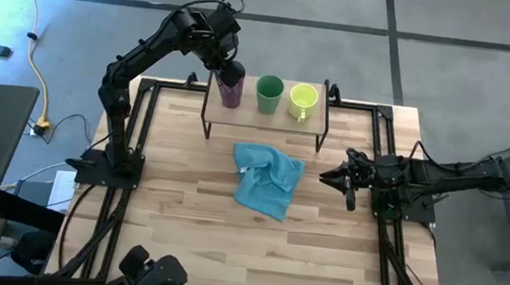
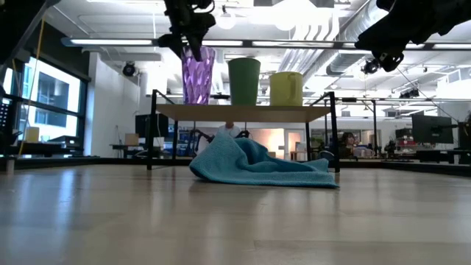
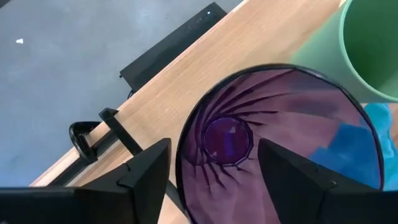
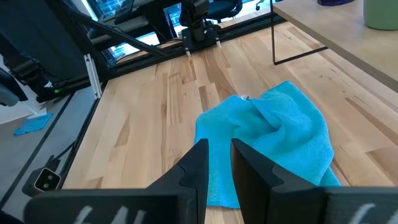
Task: Stack small to large cups/mugs on shelf
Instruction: Return to Home Position
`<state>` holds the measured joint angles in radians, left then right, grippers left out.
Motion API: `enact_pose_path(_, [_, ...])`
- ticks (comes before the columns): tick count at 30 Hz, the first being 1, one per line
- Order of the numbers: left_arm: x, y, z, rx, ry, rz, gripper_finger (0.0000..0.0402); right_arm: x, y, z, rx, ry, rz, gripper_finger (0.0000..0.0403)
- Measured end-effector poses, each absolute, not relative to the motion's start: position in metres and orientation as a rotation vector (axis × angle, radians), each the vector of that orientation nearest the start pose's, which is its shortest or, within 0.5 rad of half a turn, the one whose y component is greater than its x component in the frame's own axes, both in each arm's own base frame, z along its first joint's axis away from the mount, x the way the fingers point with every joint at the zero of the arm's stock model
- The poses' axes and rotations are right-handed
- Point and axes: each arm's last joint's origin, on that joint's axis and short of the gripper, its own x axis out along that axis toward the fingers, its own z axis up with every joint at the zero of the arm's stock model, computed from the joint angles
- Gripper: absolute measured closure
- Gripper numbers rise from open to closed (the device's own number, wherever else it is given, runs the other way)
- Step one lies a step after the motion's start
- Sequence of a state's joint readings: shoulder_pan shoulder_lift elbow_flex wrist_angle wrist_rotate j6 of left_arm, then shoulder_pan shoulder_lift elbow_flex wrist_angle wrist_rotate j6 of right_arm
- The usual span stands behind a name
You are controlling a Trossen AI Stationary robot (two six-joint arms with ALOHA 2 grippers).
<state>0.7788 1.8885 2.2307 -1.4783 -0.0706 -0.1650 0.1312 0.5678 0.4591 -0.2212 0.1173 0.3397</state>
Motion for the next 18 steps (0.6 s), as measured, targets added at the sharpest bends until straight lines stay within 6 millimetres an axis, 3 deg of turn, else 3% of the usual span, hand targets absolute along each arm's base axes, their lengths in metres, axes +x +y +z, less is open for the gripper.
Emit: enact_pose_path(18, [0.2513,0.2508,0.4055,-0.54,1.027,0.847,0.0146,0.1378,0.0148,0.2467,0.276,0.333,-0.04,0.0346])
